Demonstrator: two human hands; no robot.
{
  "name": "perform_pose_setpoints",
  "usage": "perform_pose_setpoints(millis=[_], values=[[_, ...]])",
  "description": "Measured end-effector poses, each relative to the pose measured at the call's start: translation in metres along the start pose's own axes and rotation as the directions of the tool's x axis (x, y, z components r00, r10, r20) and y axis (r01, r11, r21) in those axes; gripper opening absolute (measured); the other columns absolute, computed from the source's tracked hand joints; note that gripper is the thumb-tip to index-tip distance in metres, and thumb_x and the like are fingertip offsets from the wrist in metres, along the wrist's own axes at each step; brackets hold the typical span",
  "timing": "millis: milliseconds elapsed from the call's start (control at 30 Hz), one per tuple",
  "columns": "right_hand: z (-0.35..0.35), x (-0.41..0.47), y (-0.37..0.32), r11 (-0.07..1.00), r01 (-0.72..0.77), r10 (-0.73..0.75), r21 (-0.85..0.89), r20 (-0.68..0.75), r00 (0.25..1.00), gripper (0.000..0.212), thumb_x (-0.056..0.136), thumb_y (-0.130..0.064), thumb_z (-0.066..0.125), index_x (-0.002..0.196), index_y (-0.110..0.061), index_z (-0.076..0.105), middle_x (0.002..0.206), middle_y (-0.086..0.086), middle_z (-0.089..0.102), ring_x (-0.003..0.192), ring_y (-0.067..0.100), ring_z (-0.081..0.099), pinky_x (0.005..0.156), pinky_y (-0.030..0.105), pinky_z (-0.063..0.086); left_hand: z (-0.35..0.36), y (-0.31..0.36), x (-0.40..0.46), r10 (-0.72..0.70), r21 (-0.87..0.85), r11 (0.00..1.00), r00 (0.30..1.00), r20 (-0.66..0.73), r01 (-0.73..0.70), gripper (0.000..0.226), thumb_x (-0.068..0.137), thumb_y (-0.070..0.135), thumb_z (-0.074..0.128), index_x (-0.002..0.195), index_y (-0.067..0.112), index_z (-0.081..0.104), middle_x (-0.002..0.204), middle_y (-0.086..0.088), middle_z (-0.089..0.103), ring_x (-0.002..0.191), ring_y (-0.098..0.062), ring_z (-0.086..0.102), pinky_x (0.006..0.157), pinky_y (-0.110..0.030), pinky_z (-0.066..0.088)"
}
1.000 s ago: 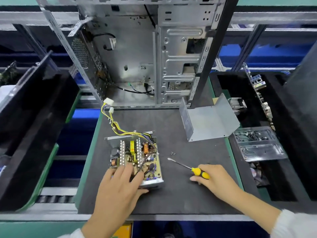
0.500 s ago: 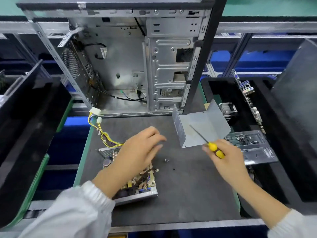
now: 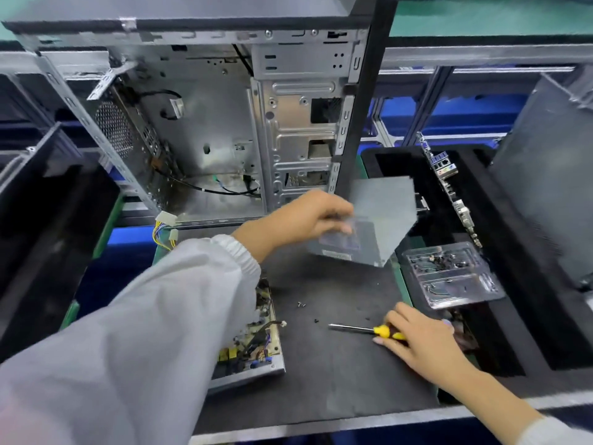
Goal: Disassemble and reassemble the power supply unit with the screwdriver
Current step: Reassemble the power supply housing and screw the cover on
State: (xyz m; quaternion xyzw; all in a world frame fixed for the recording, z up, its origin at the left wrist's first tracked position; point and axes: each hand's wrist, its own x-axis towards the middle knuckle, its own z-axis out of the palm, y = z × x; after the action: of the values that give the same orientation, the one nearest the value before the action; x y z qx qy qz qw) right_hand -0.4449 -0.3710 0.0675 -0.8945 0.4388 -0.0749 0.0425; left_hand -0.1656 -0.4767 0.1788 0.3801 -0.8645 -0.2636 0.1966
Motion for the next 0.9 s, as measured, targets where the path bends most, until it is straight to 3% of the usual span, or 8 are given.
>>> perform_pose_setpoints(millis=[133,333,400,467,567,667,767,900], values=[[0.006,0.011,-0.003,0.992,0.104,-0.102,-0.078,0.026,0.994,0.034,0.079,-0.056,0.059,0.078,-0.021,0.059,0.077,-0.006,0.051,0.062,0.011,0.055,0.043,0.019,0.040,-0.025,0.024,-0.022,-0.128,-0.438,0.897,0.985,-0.114,0.066,0.014,0.093,0.002,0.060,0.085,0.012,0.063,0.071,0.018,0.061,0.073,0.002,0.054,0.071,-0.018,0.043],[-0.014,0.029,-0.011,0.986,0.111,-0.112,0.123,0.004,0.994,0.042,0.087,-0.057,0.054,0.090,-0.016,0.063,0.089,-0.003,0.056,0.083,0.020,0.056,0.074,0.031,0.045,-0.044,0.056,-0.058,-0.261,-0.763,0.638,0.902,-0.343,-0.105,0.020,0.095,0.006,0.047,0.109,0.010,0.061,0.095,0.005,0.070,0.088,-0.009,0.064,0.082,-0.024,0.051],[-0.046,0.048,-0.017,0.801,-0.092,0.224,0.591,-0.154,0.962,0.027,0.091,-0.042,0.053,0.099,-0.017,0.061,0.096,-0.006,0.060,0.093,0.017,0.059,0.081,0.029,0.046,-0.046,0.060,-0.076,-0.350,-0.851,0.493,0.854,-0.384,-0.181,0.023,0.098,0.008,0.043,0.106,0.011,0.065,0.098,0.001,0.071,0.091,-0.010,0.065,0.086,-0.026,0.053],[-0.083,0.079,-0.022,0.343,-0.061,0.484,0.937,-0.120,0.867,0.030,0.093,-0.040,0.047,0.112,-0.018,0.057,0.108,-0.005,0.063,0.102,0.014,0.061,0.088,0.028,0.047,-0.047,0.059,-0.097,-0.459,-0.911,0.361,0.813,-0.359,-0.198,0.031,0.101,0.011,0.038,0.110,0.007,0.067,0.107,-0.005,0.071,0.098,-0.015,0.066,0.089,-0.030,0.055],[-0.121,0.124,-0.041,-0.164,-0.104,0.165,0.981,0.132,0.977,0.066,0.090,-0.065,0.033,0.131,-0.017,0.052,0.130,0.005,0.059,0.116,0.020,0.058,0.085,0.031,0.053,-0.045,0.051,-0.126,-0.684,-0.981,0.156,0.704,-0.193,-0.117,0.041,0.106,0.013,0.030,0.139,-0.006,0.045,0.133,-0.018,0.058,0.115,-0.028,0.061,0.094,-0.041,0.054],[-0.118,0.148,-0.081,-0.173,-0.327,-0.049,0.929,0.324,0.945,0.076,0.078,-0.079,0.032,0.121,-0.025,0.065,0.120,0.003,0.065,0.102,0.024,0.064,0.071,0.032,0.054,-0.039,0.044,-0.152,-0.823,-0.989,0.001,0.562,-0.086,-0.151,0.034,0.105,0.012,0.036,0.134,0.000,0.050,0.110,-0.017,0.071,0.095,-0.024,0.072,0.067,-0.040,0.062],[-0.097,0.151,-0.117,-0.226,-0.445,-0.045,0.866,0.447,0.893,0.063,0.070,-0.075,0.056,0.101,-0.024,0.074,0.094,0.001,0.070,0.073,0.020,0.063,0.060,0.033,0.044,-0.032,0.034,-0.186,-0.885,-0.995,0.085,0.463,-0.055,0.045,0.028,0.107,0.012,0.035,0.115,0.000,0.058,0.092,-0.012,0.075,0.062,-0.015,0.071,0.047,-0.024,0.054],[-0.062,0.134,-0.140,-0.221,-0.427,-0.032,0.877,0.432,0.902,0.045,0.073,-0.051,0.072,0.112,-0.030,0.067,0.116,0.000,0.068,0.103,0.020,0.066,0.077,0.035,0.057,-0.012,0.029,-0.229,-0.909,-0.939,0.183,0.414,-0.048,0.292,0.042,0.105,0.043,0.037,0.118,0.019,0.069,0.122,-0.008,0.068,0.105,-0.026,0.067,0.098,-0.050,0.049]])
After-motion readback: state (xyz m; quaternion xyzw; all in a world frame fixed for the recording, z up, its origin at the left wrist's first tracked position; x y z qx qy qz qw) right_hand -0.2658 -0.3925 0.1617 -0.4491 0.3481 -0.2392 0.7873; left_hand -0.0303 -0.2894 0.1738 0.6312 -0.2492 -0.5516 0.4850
